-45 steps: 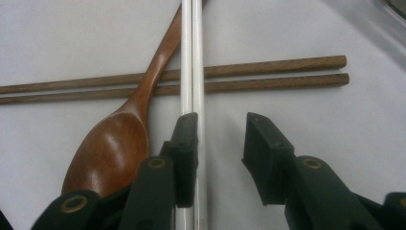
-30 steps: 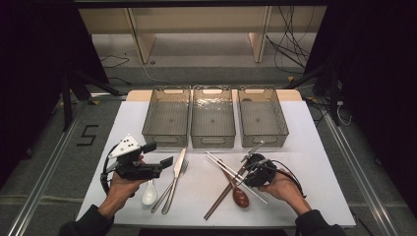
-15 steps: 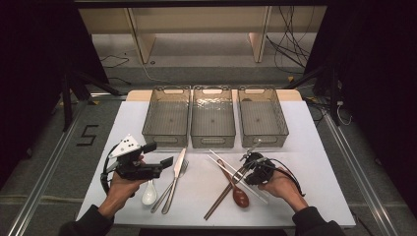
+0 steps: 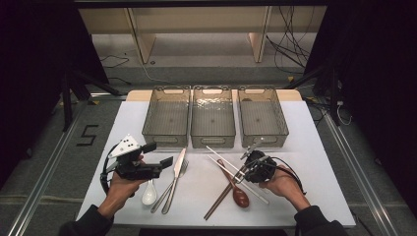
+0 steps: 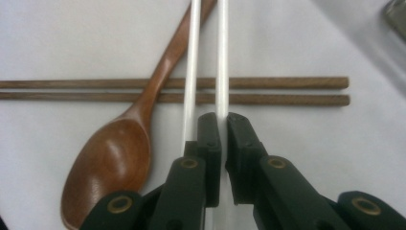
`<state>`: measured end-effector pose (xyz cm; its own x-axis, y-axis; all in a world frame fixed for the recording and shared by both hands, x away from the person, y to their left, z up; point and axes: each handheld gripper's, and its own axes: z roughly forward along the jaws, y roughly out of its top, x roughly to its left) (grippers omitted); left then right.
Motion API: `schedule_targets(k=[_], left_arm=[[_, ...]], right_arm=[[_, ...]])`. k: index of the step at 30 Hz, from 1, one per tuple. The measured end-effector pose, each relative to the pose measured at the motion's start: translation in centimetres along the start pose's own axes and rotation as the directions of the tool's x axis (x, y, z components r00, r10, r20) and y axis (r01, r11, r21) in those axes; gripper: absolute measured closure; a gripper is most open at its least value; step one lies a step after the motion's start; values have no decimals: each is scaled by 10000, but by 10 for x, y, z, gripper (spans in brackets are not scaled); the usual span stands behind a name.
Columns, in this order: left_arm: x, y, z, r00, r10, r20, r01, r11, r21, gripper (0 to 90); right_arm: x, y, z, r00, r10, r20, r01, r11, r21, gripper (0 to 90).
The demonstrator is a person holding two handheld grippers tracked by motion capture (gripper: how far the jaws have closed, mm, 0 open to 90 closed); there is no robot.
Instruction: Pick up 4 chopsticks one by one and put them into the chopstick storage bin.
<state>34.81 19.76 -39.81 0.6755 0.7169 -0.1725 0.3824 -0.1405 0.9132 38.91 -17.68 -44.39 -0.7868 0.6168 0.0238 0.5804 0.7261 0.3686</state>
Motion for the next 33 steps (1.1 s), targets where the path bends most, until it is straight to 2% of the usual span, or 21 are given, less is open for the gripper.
schedule_targets(k=[5, 8, 10, 13, 15, 17, 20, 23, 24, 27, 28, 29, 31, 33], left_arm=[[0, 1, 4, 9998, 148, 100, -150, 9996, 241, 160], [-1, 4, 8, 9988, 403, 277, -418, 9975, 573, 160], [-3, 7, 16, 9969, 466, 641, -527, 9938, 978, 157], [-13, 12, 26, 9899, 1013, 994, -1151, 9826, 1455, 158], [-20, 15, 34, 9798, 1550, 1265, -1777, 9648, 1940, 159], [-25, 18, 43, 9704, 1783, 1629, -2144, 9466, 2409, 163], [-30, 20, 55, 9587, 2035, 1984, -2554, 9233, 2869, 174], [-34, 22, 65, 9456, 2234, 2365, -2940, 8979, 3276, 174], [-35, 22, 67, 9417, 2307, 2451, -3054, 8917, 3340, 176], [-40, 23, 73, 9252, 2593, 2770, -3503, 8643, 3609, 194], [-42, 23, 74, 9196, 2654, 2896, -3630, 8560, 3682, 201], [-44, 22, 76, 9132, 2694, 3058, -3762, 8456, 3786, 212], [-47, 21, 78, 9018, 2649, 3413, -3963, 8219, 4092, 227], [-50, 20, 79, 8924, 2867, 3483, -4224, 8024, 4216, 246]], right_arm=[[11, 6, -13, 9976, -672, 187, 676, 9974, -239, 856], [18, 9, -17, 9943, -1051, 156, 1055, 9939, -312, 856], [22, 11, -20, 9917, -1284, 85, 1286, 9911, -345, 856], [27, 12, -22, 9865, -1636, 16, 1636, 9859, -364, 856], [31, 13, -24, 9835, -1811, -43, 1808, 9829, -361, 856], [34, 14, -27, 9800, -1991, -65, 1988, 9794, -348, 856], [38, 16, -32, 9762, -2165, -130, 2159, 9758, -354, 856], [42, 18, -36, 9680, -2507, -125, 2503, 9677, -301, 856], [44, 18, -37, 9632, -2687, -114, 2684, 9631, -210, 856], [50, 21, -38, 9437, -3305, -162, 3305, 9438, -30, 856], [53, 21, -38, 9412, -3374, -182, 3374, 9413, -38, 856], [55, 22, -38, 9343, -3560, -198, 3561, 9344, 55, 856], [59, 23, -37, 9304, -3659, -216, 3661, 9306, 55, 856], [61, 23, -37, 9229, -3844, -249, 3847, 9229, 126, 856]])
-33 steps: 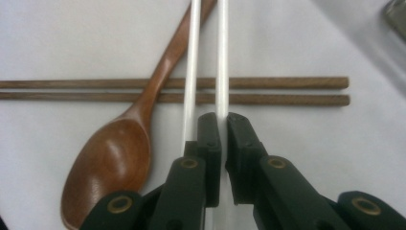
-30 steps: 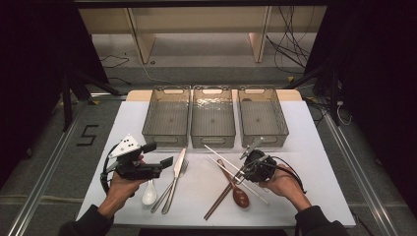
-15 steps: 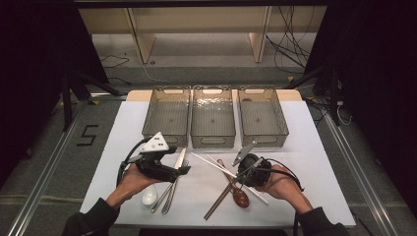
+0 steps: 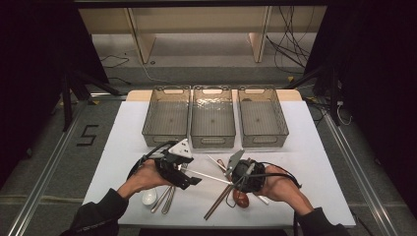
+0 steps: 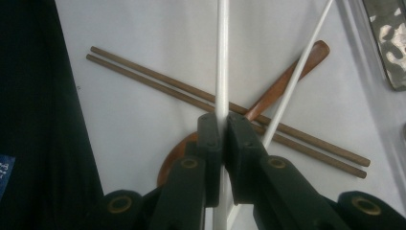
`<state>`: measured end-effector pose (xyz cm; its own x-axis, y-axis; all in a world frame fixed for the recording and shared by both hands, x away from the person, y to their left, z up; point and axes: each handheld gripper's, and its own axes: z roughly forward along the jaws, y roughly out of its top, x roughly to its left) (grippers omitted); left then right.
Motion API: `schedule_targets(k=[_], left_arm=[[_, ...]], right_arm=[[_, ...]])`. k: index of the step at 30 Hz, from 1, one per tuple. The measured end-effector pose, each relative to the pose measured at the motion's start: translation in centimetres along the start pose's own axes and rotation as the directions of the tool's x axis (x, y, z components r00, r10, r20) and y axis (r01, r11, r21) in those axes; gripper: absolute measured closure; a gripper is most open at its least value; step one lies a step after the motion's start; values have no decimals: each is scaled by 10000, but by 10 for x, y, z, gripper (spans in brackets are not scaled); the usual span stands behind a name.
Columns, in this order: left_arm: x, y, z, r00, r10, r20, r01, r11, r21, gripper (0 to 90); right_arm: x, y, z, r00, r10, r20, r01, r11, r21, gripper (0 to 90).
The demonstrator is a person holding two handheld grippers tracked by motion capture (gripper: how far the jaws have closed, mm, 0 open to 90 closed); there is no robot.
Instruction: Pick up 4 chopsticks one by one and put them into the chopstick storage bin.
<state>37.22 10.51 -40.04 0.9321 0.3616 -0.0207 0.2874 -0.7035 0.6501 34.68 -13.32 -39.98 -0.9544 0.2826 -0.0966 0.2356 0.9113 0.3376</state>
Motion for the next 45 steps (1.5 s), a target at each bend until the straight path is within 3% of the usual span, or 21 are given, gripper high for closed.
schedule_targets(k=[3, 5, 11, 18, 22, 24, 26, 29, 30, 32, 33, 36, 37, 39, 41, 42, 45], left_arm=[[-2, 1, 3, 9994, 283, 220, -289, 9992, 277, 273], [-4, 1, 6, 9983, 568, 156, -576, 9970, 524, 289], [-12, 2, 14, 9912, 1308, 179, -1320, 9813, 1400, 416], [-15, 0, 20, 9856, 1688, 119, -1682, 9692, 1801, 552], [-13, -2, 21, 9835, 1808, 35, -1782, 9661, 1867, 576], [-13, -3, 21, 9837, 1789, 171, -1790, 9670, 1814, 619], [-14, -3, 22, 9795, 1993, 290, -2011, 9605, 1926, 663], [-16, -2, 22, 9783, 2028, 413, -2070, 9614, 1812, 745], [-16, -2, 22, 9756, 2136, 501, -2193, 9580, 1849, 752], [-17, -1, 21, 9724, 2213, 741, -2318, 9530, 1951, 770], [-18, -2, 21, 9730, 2146, 855, -2275, 9546, 1926, 778], [-18, -2, 21, 9649, 2242, 1368, -2483, 9483, 1976, 813], [-19, -2, 20, 9629, 2219, 1533, -2492, 9493, 1916, 845], [-20, -2, 19, 9648, 2102, 1580, -2379, 9537, 1839, 851], [-18, -2, 18, 9628, 2197, 1576, -2486, 9485, 1966, 853], [-18, -3, 18, 9648, 2079, 1609, -2369, 9529, 1895, 853], [-17, -4, 16, 9688, 2007, 1453, -2270, 9541, 1956, 853]], right_arm=[[2, 2, 0, 9998, -206, -11, 206, 9998, -12, 856], [4, 3, -1, 9996, -270, -107, 269, 9996, -67, 856], [9, 6, 1, 9984, -536, -193, 535, 9985, -86, 856], [11, 8, 2, 9953, -913, -327, 914, 9958, 12, 856], [12, 9, 2, 9954, -898, -333, 898, 9960, -17, 856], [12, 9, 2, 9951, -944, -296, 945, 9955, 25, 856], [11, 9, 2, 9942, -1031, -293, 1031, 9947, -15, 855], [11, 8, 1, 9945, -1023, -227, 1023, 9948, -9, 855], [11, 8, 2, 9943, -1043, -233, 1042, 9945, -81, 855], [11, 7, 2, 9922, -1222, -260, 1221, 9925, -54, 853], [12, 7, 2, 9915, -1281, -236, 1281, 9918, -10, 850], [12, 7, 3, 9914, -1309, -66, 1309, 9914, 35, 819], [9, 6, 2, 9950, -961, 268, 964, 9953, -89, 782], [7, 6, 0, 9951, -903, 397, 908, 9958, -114, 749], [3, 4, -3, 9964, -548, 646, 570, 9978, -326, 657], [1, 4, -6, 9975, -328, 627, 360, 9981, -506, 617], [-5, 2, -17, 9965, 654, 529, -568, 9868, -1515, 471]])
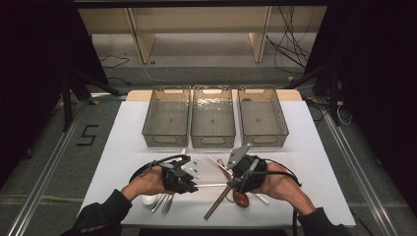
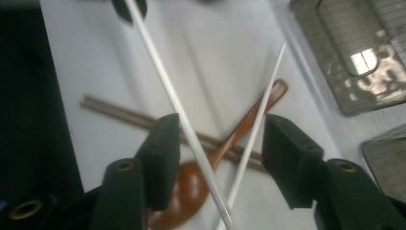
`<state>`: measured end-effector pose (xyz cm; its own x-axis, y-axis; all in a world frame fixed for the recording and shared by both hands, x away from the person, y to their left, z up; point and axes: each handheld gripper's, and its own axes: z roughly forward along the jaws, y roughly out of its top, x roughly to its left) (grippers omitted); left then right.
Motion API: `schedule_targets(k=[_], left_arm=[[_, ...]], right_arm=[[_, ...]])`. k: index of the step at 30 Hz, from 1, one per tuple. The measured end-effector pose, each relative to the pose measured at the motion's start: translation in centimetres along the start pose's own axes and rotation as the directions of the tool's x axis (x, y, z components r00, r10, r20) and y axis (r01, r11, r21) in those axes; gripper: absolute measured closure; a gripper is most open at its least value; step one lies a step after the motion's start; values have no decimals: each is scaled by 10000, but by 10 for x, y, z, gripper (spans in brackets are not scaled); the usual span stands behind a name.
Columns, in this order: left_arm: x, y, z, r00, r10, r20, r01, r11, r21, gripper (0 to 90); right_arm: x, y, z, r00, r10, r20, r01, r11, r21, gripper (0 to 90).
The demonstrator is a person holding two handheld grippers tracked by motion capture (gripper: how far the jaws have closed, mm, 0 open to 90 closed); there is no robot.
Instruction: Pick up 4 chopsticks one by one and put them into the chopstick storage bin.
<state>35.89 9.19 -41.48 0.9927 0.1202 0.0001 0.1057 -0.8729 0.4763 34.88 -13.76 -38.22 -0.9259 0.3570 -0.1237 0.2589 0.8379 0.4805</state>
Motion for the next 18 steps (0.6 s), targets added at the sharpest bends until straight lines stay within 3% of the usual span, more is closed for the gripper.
schedule_targets(k=[5, 10, 14, 18], left_arm=[[7, -7, -8, 9970, -732, -254, 725, 9971, -248, 853], [19, -16, -16, 9852, -1640, -498, 1618, 9858, -446, 853], [28, -24, -22, 9672, -2436, -714, 2386, 9684, -727, 853], [37, -30, -30, 9386, -3325, -917, 3206, 9391, -1239, 854]], right_arm=[[-5, -7, -10, 9953, 955, 136, -937, 9903, -1025, 352], [-5, -17, -13, 9860, 1622, 391, -1552, 9776, -1420, 346], [-10, -28, -9, 9771, 2086, 411, -2020, 9713, -1260, 344], [-11, -38, -3, 9677, 2489, 395, -2443, 9650, -951, 330]])
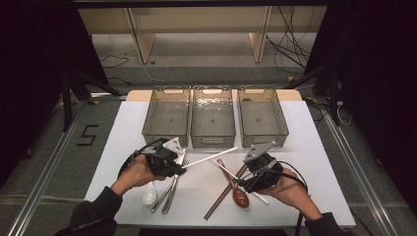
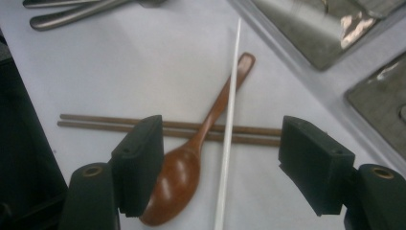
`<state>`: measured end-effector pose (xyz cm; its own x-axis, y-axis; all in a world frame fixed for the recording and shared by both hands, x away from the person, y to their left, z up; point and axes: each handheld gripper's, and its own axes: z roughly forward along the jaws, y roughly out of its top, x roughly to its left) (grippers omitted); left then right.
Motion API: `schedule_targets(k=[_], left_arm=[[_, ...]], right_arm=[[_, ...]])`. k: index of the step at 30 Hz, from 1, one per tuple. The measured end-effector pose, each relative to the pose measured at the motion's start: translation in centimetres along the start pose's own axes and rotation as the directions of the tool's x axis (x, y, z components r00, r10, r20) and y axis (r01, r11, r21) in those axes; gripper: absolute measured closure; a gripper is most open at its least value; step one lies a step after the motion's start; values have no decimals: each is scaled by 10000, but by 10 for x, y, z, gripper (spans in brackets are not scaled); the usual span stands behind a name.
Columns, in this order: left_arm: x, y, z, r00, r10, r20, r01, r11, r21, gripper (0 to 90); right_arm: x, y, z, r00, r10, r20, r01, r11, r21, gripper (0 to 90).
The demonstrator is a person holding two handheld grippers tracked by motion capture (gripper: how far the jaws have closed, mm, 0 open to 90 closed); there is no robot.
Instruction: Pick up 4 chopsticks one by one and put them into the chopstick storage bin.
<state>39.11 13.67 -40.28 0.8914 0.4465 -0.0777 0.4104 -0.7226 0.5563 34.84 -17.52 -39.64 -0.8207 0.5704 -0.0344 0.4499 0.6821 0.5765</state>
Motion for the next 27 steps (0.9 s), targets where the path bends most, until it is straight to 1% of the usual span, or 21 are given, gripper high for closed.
schedule_targets(k=[3, 7, 9, 11, 12, 15, 16, 18, 19, 21, 22, 25, 27], left_arm=[[7, -2, -3, 9992, -400, -85, 398, 9991, -133, 854], [15, -3, -6, 9974, -696, -198, 692, 9974, -205, 855], [20, -3, -8, 9958, -876, -261, 868, 9957, -317, 855], [26, -5, -11, 9937, -1090, -259, 1075, 9928, -529, 855], [29, -6, -13, 9933, -1108, -326, 1089, 9925, -563, 855], [39, -8, -19, 9887, -1415, -491, 1376, 9876, -756, 855], [43, -9, -22, 9878, -1451, -561, 1405, 9869, -797, 855], [49, -10, -27, 9836, -1645, -743, 1562, 9819, -1069, 855], [53, -10, -29, 9823, -1681, -820, 1585, 9809, -1123, 855], [61, -11, -32, 9777, -1837, -1015, 1708, 9775, -1239, 855], [65, -11, -33, 9729, -2041, -1086, 1887, 9724, -1373, 855], [78, -10, -38, 9629, -2388, -1253, 2179, 9628, -1600, 855], [87, -9, -40, 9545, -2632, -1404, 2387, 9561, -1699, 855]], right_arm=[[-3, -8, 2, 10000, 78, 0, -78, 9999, 141, 327], [-5, -15, 1, 9997, 259, 28, -260, 9992, 288, 328], [-6, -18, 1, 9995, 315, 6, -315, 9990, 312, 329], [-6, -21, 1, 9994, 351, -18, -350, 9987, 366, 331], [-7, -23, 0, 9992, 408, -16, -407, 9985, 355, 333], [-7, -27, -2, 9990, 443, 20, -444, 9984, 337, 333], [-7, -29, -3, 9987, 514, 75, -516, 9981, 333, 333], [-8, -32, -3, 9982, 598, 103, -602, 9976, 352, 332], [-8, -33, -3, 9980, 614, 120, -618, 9974, 366, 332], [-8, -35, -2, 9979, 640, 109, -644, 9970, 425, 328], [-8, -36, -2, 9977, 677, 103, -681, 9968, 427, 326], [-7, -37, -3, 9979, 646, 94, -649, 9971, 391, 315], [-6, -37, -3, 9975, 700, 78, -702, 9967, 399, 313]])
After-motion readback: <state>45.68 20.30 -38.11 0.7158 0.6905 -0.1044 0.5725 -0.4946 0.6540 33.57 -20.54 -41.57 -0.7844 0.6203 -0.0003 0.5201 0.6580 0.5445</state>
